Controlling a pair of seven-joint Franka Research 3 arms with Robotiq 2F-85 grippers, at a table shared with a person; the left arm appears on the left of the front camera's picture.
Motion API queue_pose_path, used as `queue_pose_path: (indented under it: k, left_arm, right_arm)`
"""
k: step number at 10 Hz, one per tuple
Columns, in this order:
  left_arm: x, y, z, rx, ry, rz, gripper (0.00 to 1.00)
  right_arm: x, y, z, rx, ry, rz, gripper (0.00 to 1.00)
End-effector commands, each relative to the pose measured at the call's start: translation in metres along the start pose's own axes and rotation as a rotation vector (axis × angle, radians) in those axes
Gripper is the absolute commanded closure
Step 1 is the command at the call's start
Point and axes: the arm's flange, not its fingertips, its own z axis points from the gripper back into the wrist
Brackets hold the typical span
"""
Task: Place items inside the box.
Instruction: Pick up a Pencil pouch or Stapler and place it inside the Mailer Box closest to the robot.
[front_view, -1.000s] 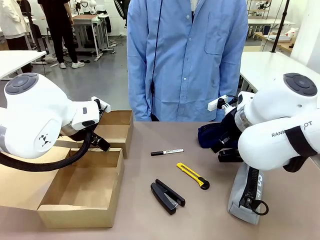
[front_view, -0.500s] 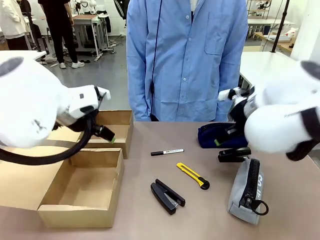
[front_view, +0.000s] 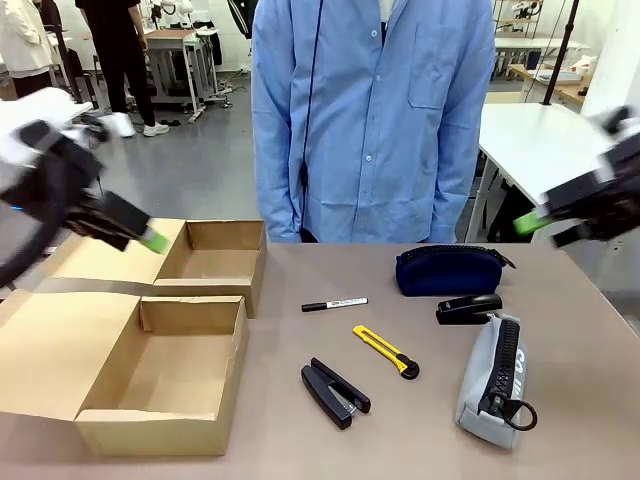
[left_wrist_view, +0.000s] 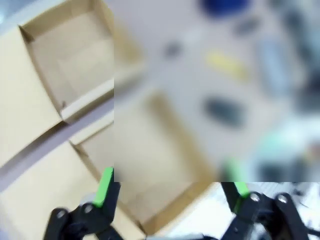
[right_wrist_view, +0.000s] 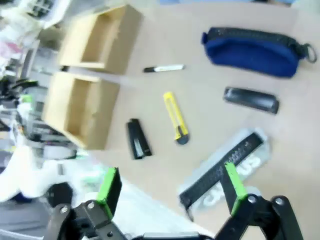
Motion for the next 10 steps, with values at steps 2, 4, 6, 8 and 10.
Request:
queue_pose_path:
  k: [2, 4, 6, 8, 10]
  left_arm:
    - [-0.075, 0.112, 0.05, -0.317, -0.228, 0.278, 0.0]
    - [-0.137, 0.167, 0.072, -0.452, -0.467, 0.472, 0.0]
    - [-0.176, 0.157, 0.062, -0.44, -0.601, 0.578, 0.0]
    - [-0.16, 0.2, 0.105, -0.439, -0.544, 0.58, 0.0]
    - [-0.16, 0.2, 0.105, -0.439, -0.544, 0.58, 0.0]
  right_arm:
    - [-0.095, -0.105, 0.054, 0.263, -0.175, -0.172, 0.0]
    - [-0.114, -0.166, 0.075, 0.329, -0.283, -0.32, 0.0]
    - [-0.13, -0.199, 0.088, 0.303, -0.365, -0.425, 0.0]
    - [-0.126, -0.21, 0.118, 0.297, -0.336, -0.417, 0.0]
    - [-0.126, -0.21, 0.118, 0.297, -0.336, -0.417, 0.0]
